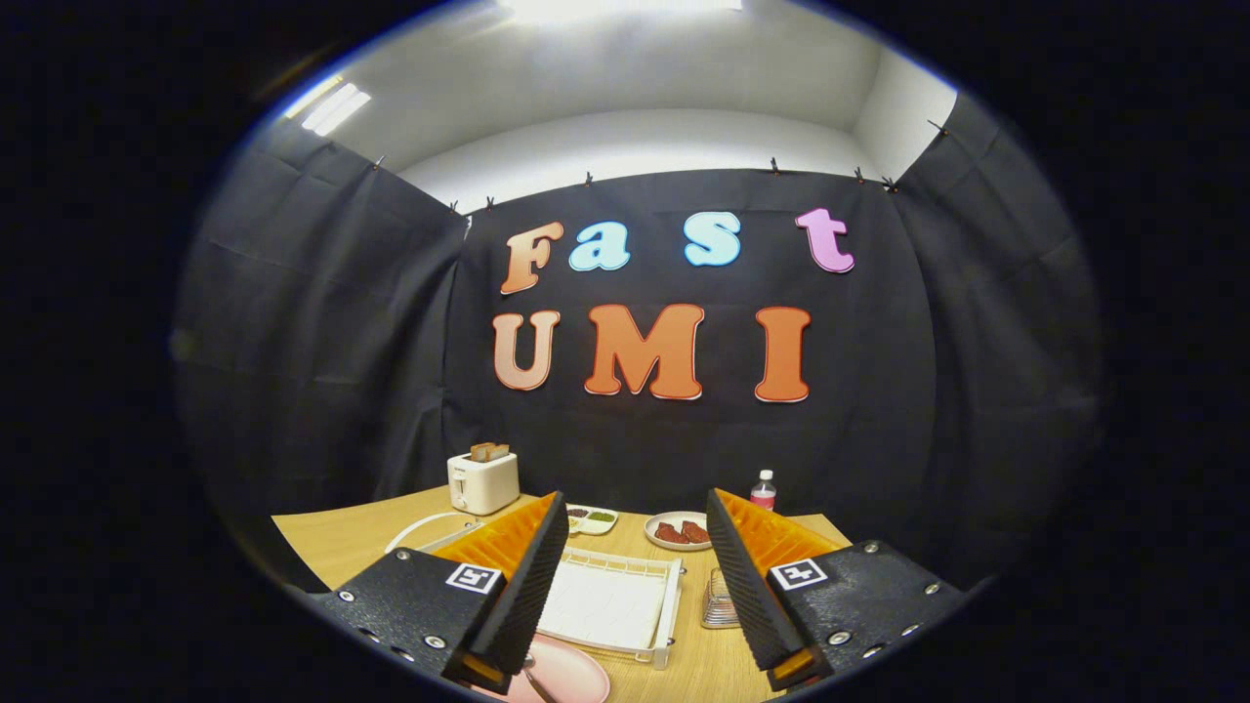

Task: Take the plate from the dish rack, then take the spoon from the basket and place it into the plate.

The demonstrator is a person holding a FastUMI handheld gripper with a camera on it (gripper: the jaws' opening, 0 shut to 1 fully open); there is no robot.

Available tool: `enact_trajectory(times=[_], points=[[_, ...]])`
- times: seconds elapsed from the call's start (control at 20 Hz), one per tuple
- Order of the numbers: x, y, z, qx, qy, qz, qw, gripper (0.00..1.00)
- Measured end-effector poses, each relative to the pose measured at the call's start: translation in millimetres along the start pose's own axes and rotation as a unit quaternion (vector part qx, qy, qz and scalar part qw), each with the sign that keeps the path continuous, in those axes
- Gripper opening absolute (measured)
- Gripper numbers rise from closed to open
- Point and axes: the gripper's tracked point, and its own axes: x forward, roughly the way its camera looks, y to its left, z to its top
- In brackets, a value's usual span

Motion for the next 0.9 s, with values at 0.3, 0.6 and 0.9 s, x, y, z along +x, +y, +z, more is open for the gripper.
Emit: enact_trajectory(times=[0.3,0.6,0.9], points=[[-4.2,-1.7,19.4,0.019,-0.018,-0.007,1.0,0.91],[-9.6,-3.0,28.6,0.012,-0.028,-0.015,0.999,0.92],[-10.6,-2.1,30.4,0.007,-0.031,-0.023,0.999,0.92]])
